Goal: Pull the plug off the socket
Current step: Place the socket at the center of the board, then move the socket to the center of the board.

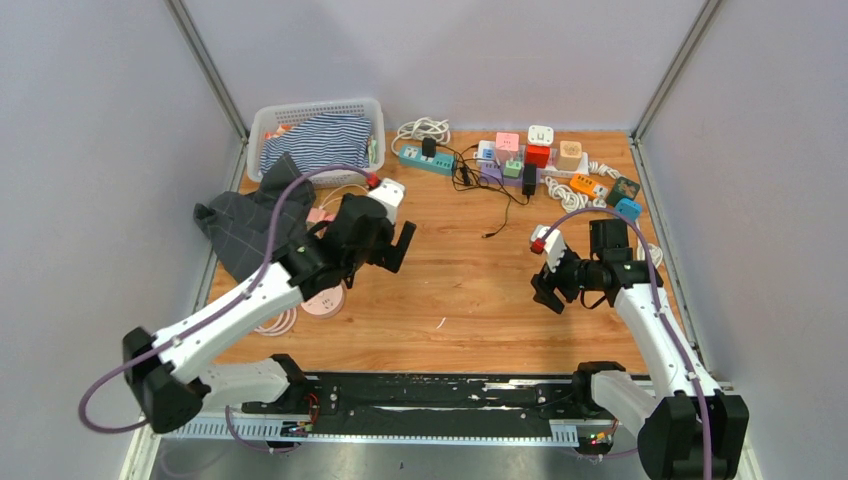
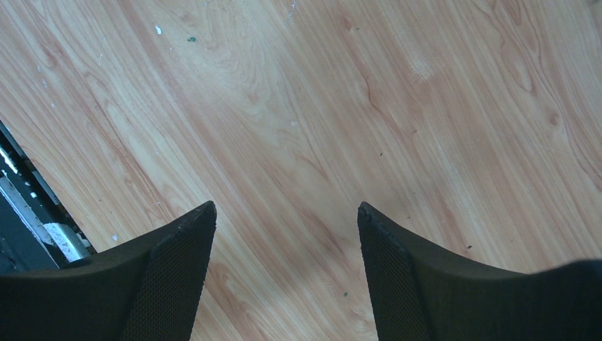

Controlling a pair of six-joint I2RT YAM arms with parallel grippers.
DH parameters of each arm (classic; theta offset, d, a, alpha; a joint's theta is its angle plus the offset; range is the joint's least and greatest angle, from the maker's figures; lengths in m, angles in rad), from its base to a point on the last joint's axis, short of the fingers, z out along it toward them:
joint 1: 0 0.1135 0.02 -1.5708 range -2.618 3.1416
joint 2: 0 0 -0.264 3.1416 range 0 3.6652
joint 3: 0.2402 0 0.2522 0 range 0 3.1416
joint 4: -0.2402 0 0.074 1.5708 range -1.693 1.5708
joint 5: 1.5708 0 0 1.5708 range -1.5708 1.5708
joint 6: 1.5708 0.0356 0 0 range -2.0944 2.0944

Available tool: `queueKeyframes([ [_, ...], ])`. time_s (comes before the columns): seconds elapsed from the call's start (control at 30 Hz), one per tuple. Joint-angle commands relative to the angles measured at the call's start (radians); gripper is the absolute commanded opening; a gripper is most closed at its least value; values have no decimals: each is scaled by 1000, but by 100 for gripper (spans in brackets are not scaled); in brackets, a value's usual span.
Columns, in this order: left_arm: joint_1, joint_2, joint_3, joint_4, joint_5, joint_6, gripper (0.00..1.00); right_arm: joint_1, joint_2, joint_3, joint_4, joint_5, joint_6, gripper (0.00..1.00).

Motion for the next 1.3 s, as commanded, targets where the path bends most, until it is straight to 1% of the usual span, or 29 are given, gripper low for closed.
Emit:
queueKeyframes([
  [0.0, -7, 49, 20, -90, -41, 141, 100, -23, -2, -2, -6, 10, -7, 75],
  [0.1, -7, 38, 6, -85, 0, 146, 100, -31, -2, 0, -6, 11, -4, 75],
  [0.2, -6, -7, -34, -81, -46, 136, 100, -33, 0, 3, -6, 11, 2, 75],
  [0.27, -7, -30, -59, -68, -57, 133, 100, -70, 5, 7, -6, 12, 8, 75],
  [0.47, -2, -45, -63, -65, -47, 137, 100, -115, -13, 26, 1, 45, 30, 76],
  [0.73, 26, -111, -89, -36, -37, 137, 100, -161, -32, 24, 20, 62, 44, 77],
  [0.9, 27, -126, -98, -30, -44, 136, 100, -170, -32, 31, 35, 96, 59, 78],
  [0.93, 27, -127, -100, -30, -43, 137, 100, -172, -30, 41, 49, 140, 79, 79],
  [1.07, 27, -127, -102, -29, -45, 138, 100, -179, -19, 78, 76, 235, 146, 83],
  [1.27, 27, -130, -103, -29, -47, 138, 100, -195, 24, 93, 177, 422, 306, 90],
])
